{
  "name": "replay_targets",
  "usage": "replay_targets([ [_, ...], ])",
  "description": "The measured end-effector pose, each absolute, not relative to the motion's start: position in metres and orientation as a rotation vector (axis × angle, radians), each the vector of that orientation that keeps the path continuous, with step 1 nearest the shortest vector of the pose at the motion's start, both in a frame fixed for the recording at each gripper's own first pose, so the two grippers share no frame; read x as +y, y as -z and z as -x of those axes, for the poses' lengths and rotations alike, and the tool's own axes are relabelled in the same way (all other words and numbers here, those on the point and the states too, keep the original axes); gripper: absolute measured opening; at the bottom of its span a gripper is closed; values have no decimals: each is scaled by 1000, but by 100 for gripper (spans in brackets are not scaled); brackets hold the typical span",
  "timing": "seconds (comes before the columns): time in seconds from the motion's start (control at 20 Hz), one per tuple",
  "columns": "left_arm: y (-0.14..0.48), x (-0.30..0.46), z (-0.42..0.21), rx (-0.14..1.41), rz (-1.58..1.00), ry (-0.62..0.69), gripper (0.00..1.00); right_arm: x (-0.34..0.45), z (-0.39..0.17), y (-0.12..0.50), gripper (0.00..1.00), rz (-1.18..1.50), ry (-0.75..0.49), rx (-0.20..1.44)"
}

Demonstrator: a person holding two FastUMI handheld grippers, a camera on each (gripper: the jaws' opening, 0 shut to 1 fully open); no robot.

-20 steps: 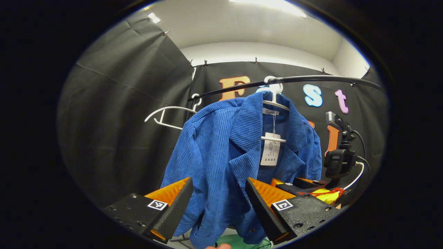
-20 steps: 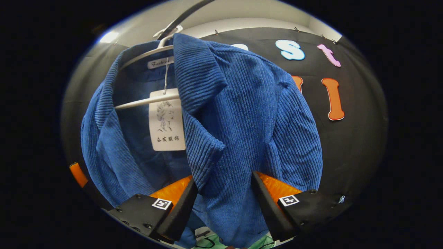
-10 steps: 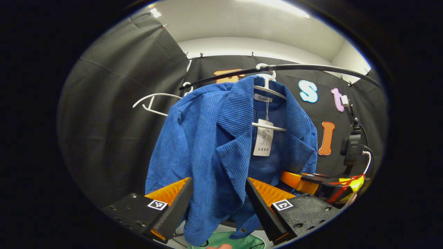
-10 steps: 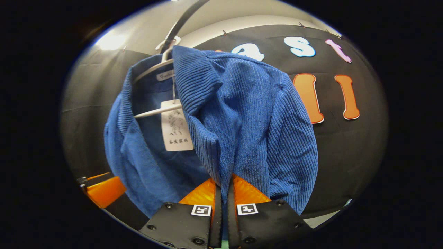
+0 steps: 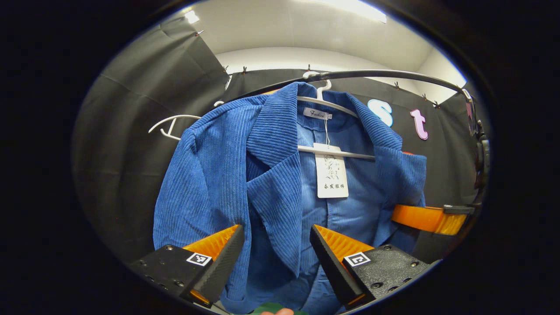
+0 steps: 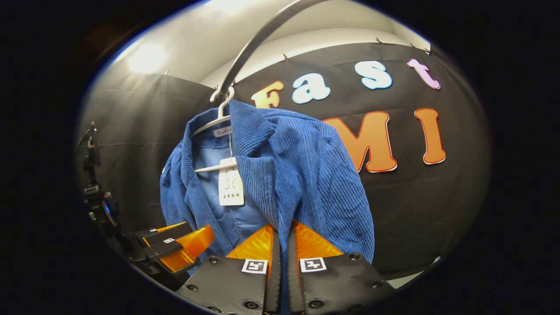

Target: Grasp the clothes on the hanger with both hands and then place them into the laundry hamper below.

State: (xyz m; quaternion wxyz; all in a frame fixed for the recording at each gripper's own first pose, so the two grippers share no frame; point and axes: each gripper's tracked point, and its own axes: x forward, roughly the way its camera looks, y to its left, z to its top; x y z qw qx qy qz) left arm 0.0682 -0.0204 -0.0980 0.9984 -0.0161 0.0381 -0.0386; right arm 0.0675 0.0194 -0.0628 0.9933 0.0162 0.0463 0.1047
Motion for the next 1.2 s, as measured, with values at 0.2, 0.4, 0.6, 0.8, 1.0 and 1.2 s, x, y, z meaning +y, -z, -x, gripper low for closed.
replay_targets([
  [0.2,99,-23,-80,49,44,62,95,18,-61,32,3,38,-183,-14],
  [0.4,97,-13,-94,15,12,12,95,20,-49,22,10,45,-206,-6],
  [0.6,88,12,-104,-19,-4,-44,72,10,-43,-1,10,34,-165,-74],
  [0.8,76,34,-108,-30,-47,-59,28,8,-41,-14,10,45,-158,-121],
  [1.0,61,40,-97,-22,-91,-35,4,10,-42,-21,10,79,-140,-150],
  [1.2,11,47,-77,-103,-179,-73,2,8,-46,-25,10,91,-110,-177],
])
